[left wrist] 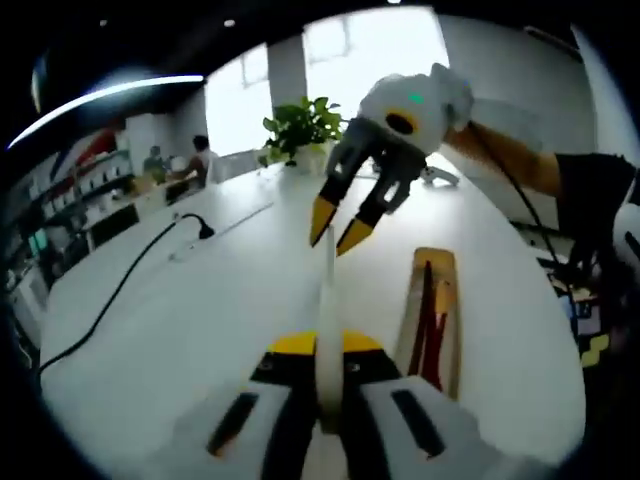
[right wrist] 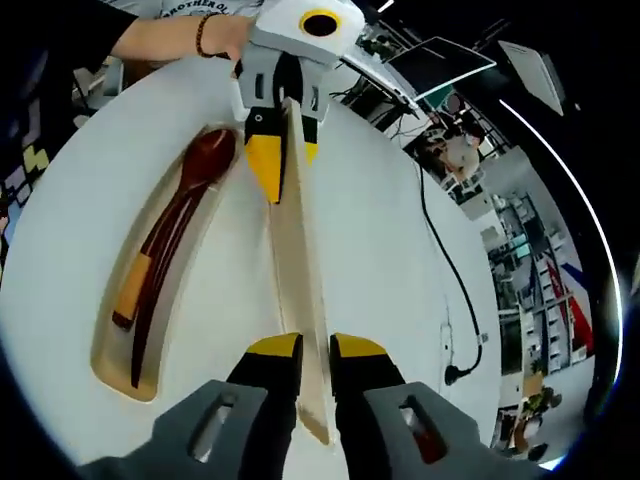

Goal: Arrange the utensils inside the cutlery case until each visible utensil rests in its matching compartment.

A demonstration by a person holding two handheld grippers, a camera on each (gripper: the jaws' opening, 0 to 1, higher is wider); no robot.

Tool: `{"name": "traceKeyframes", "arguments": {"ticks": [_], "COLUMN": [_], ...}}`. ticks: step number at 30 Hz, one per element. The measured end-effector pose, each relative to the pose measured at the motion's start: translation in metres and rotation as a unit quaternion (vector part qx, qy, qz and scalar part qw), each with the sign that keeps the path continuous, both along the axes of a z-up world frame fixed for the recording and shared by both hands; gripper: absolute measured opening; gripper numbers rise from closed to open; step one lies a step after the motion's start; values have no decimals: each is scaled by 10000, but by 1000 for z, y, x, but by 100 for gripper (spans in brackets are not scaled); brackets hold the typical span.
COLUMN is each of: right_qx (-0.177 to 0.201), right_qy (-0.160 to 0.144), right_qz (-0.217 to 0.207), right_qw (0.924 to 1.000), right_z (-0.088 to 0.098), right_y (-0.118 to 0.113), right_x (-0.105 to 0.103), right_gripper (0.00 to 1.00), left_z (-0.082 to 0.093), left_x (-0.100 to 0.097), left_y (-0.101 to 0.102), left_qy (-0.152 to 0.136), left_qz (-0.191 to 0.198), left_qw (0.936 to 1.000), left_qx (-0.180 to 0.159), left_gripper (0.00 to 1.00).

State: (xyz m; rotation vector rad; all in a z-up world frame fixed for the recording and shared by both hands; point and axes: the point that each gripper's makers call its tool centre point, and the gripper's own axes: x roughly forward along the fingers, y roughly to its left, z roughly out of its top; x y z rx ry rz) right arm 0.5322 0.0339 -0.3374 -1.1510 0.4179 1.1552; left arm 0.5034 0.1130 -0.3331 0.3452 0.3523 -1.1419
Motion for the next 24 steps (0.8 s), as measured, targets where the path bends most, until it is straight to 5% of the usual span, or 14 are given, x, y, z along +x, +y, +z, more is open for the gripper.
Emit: {"name": "traceKeyframes", "arguments": {"ticks": [2, 4, 9, 11, 12, 16, 20, 21, 24], "right_qx": [-185, -219, -129, -46, -41, -125, -244, -272, -265], "right_qy": [-228, -142, -46, -65, -90, -246, -440, -483, -589], "right_qz": [220, 20, -91, -176, -189, -306, -410, -425, -493], "right_qw": [9993, 9997, 9999, 9998, 9998, 9992, 9979, 9976, 9967], "right_z": [-1, -2, 0, 2, 3, 6, 9, 9, 12], "right_y": [-1, -2, -2, -1, -1, -5, -10, -11, -11], "right_x": [1, -2, -6, -8, -9, -12, -16, -17, -20], "right_gripper": [3, 3, 2, 2, 2, 2, 2, 2, 2], "left_z": [4, 2, 12, 19, 16, 14, 24, 30, 42], "left_x": [13, 9, 17, 15, 12, 1, -8, -12, -14], "left_y": [5, 4, 10, 11, 16, 24, 29, 30, 36], "left_qy": [-422, 75, -195, 152, 686, 913, 1412, 1710, 1898], "left_qz": [221, 331, 590, 748, 989, 999, 1165, 1197, 1404], "left_qw": [9988, 9994, 9977, 9946, 9890, 9855, 9654, 9517, 9317], "left_qx": [119, -54, -276, -710, -863, -1024, -1856, -2252, -2761], "left_gripper": [5, 6, 15, 28, 32, 45, 74, 76, 88]}}
